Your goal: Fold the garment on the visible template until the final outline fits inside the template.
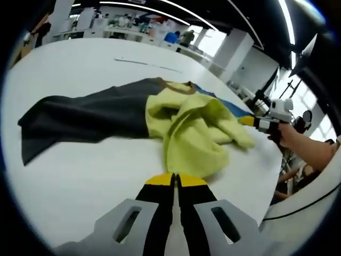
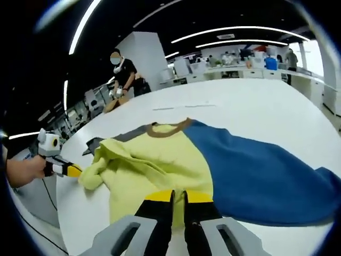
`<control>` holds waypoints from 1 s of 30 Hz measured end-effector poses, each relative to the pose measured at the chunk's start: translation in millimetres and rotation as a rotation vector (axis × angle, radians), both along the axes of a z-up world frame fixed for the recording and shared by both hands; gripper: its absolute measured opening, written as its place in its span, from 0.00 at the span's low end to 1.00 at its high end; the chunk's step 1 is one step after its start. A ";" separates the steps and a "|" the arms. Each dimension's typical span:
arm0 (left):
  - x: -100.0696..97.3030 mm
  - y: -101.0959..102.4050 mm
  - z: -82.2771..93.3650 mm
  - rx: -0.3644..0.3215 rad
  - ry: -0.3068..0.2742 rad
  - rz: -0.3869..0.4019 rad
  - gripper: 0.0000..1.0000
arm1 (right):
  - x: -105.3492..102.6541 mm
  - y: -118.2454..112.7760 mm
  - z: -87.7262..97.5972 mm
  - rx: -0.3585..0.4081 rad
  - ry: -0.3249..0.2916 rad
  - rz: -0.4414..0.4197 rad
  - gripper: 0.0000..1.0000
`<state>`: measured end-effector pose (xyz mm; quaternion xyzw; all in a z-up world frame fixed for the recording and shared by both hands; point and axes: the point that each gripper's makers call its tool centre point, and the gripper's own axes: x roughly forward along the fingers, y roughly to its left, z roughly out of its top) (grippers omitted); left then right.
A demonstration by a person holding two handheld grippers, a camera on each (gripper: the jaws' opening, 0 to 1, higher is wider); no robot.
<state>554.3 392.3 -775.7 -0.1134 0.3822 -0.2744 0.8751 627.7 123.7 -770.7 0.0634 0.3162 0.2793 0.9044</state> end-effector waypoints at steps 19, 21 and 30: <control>13.2 14.6 33.3 -0.030 -0.089 -0.030 0.00 | -19.9 -2.0 52.7 0.172 -0.088 0.123 0.00; 12.9 16.0 37.4 -0.036 -0.099 -0.043 0.00 | -26.4 -1.8 58.4 0.181 -0.100 0.145 0.00; 9.1 25.7 48.4 -0.048 -0.113 -0.098 0.00 | -60.0 3.2 70.9 0.230 -0.095 0.287 0.00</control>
